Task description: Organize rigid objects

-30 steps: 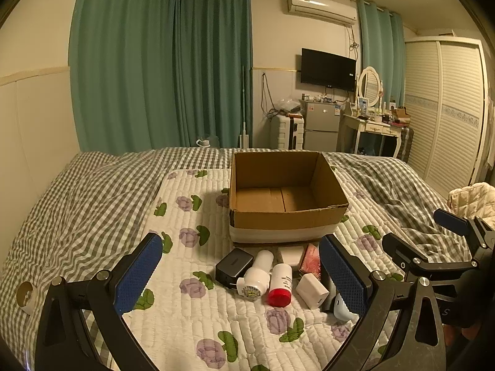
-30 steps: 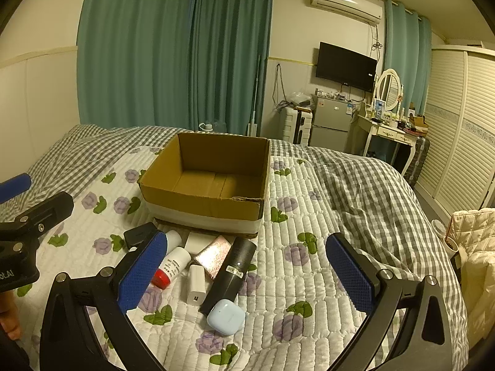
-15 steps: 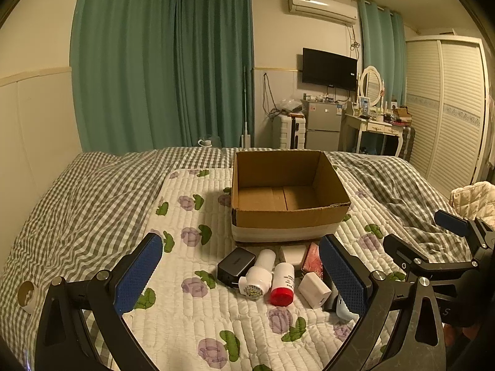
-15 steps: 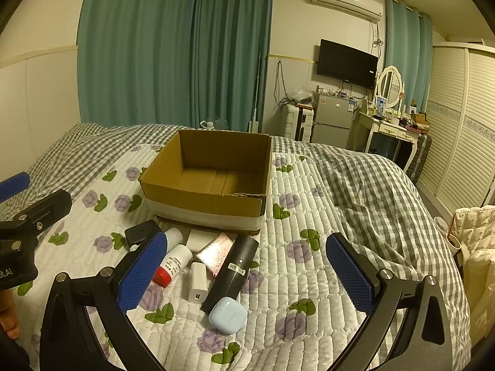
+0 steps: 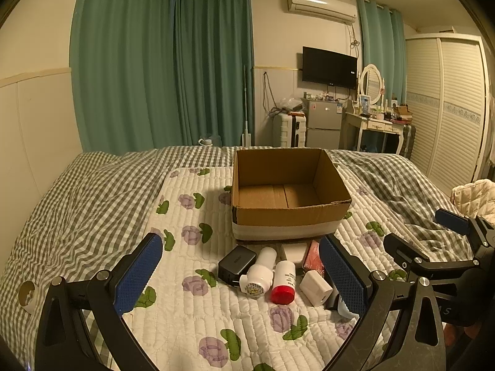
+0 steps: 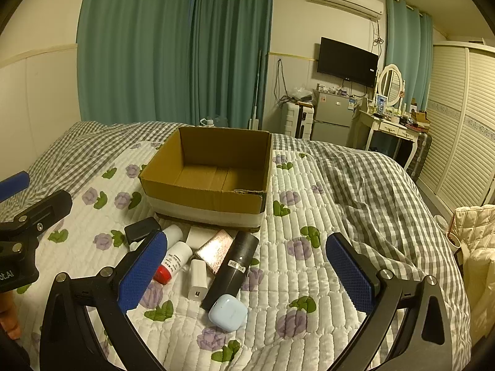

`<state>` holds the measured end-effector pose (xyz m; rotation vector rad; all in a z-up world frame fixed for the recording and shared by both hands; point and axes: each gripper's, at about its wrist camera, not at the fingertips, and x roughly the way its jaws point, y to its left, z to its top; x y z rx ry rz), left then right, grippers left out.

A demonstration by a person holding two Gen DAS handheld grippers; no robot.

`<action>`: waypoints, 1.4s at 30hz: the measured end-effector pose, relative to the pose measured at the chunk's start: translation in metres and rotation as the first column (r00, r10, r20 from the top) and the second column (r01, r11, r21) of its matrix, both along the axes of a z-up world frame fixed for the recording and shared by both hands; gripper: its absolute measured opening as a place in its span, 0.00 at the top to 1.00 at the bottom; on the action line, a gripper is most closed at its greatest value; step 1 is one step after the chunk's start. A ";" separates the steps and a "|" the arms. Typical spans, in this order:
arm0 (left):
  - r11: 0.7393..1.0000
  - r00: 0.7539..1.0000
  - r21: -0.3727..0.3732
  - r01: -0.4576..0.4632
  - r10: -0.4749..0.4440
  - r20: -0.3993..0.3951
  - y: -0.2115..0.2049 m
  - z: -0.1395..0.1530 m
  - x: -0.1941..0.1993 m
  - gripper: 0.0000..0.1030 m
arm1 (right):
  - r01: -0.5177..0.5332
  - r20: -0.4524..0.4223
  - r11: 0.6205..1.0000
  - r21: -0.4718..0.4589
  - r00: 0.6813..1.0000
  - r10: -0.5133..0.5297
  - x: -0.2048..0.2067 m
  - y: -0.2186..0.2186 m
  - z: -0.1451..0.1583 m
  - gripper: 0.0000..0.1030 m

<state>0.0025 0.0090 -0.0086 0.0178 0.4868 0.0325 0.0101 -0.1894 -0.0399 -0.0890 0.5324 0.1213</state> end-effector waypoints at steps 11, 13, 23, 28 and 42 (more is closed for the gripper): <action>1.000 1.000 -0.001 -0.001 0.001 -0.002 0.000 -0.002 0.000 0.00 | -0.005 -0.010 1.000 -0.004 1.000 0.005 0.000 0.003 -0.002 0.00; 1.000 1.000 -0.001 -0.002 0.002 -0.003 0.001 -0.003 0.000 0.00 | -0.004 -0.009 1.000 -0.003 1.000 0.004 0.000 0.003 -0.002 0.00; 1.000 1.000 -0.001 -0.003 0.003 -0.004 0.001 -0.002 0.000 0.00 | -0.002 -0.010 1.000 -0.005 1.000 0.002 0.000 0.003 -0.002 0.00; 1.000 1.000 0.002 -0.004 0.004 0.002 0.002 -0.004 -0.002 0.00 | -0.004 -0.016 1.000 -0.003 1.000 0.004 0.000 0.002 -0.004 0.00; 0.998 0.990 0.029 -0.057 0.060 -0.127 0.001 -0.038 0.033 0.00 | 0.034 -0.181 0.998 -0.051 0.983 -0.043 0.037 -0.011 -0.026 0.01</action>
